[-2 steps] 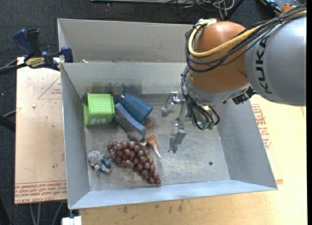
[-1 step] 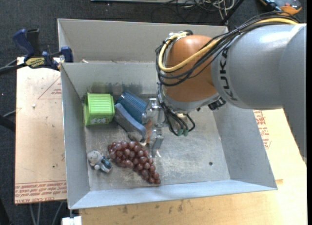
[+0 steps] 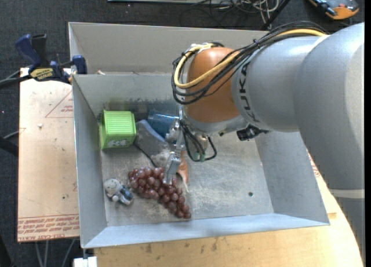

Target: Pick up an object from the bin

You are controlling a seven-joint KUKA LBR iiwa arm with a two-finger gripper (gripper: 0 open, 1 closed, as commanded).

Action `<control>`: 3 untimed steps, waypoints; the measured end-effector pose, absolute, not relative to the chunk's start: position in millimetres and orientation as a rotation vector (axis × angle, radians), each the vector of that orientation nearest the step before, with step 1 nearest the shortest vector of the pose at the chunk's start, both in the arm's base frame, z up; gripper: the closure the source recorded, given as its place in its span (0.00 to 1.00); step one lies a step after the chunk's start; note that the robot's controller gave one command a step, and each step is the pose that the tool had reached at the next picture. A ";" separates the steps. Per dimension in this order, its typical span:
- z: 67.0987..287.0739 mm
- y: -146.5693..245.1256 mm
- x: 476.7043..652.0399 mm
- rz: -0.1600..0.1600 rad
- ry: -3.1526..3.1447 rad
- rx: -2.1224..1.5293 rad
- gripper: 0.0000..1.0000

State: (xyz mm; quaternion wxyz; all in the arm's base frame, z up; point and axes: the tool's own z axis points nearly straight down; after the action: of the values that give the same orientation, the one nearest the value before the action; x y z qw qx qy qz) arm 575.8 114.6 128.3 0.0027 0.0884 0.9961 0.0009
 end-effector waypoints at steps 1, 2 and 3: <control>118.6 118.9 580.0 0.000 3.130 0.275 0.00; 80.3 112.7 584.0 0.005 3.101 -0.409 1.00; 80.2 112.6 584.1 0.005 3.101 -0.409 1.00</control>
Offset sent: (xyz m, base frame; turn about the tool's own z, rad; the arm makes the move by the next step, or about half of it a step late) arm 0.0019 -0.0040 -0.0583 -0.4424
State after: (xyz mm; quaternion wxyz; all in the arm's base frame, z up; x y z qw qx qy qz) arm 584.1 112.6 80.2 0.0068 -0.1306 0.9914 0.0016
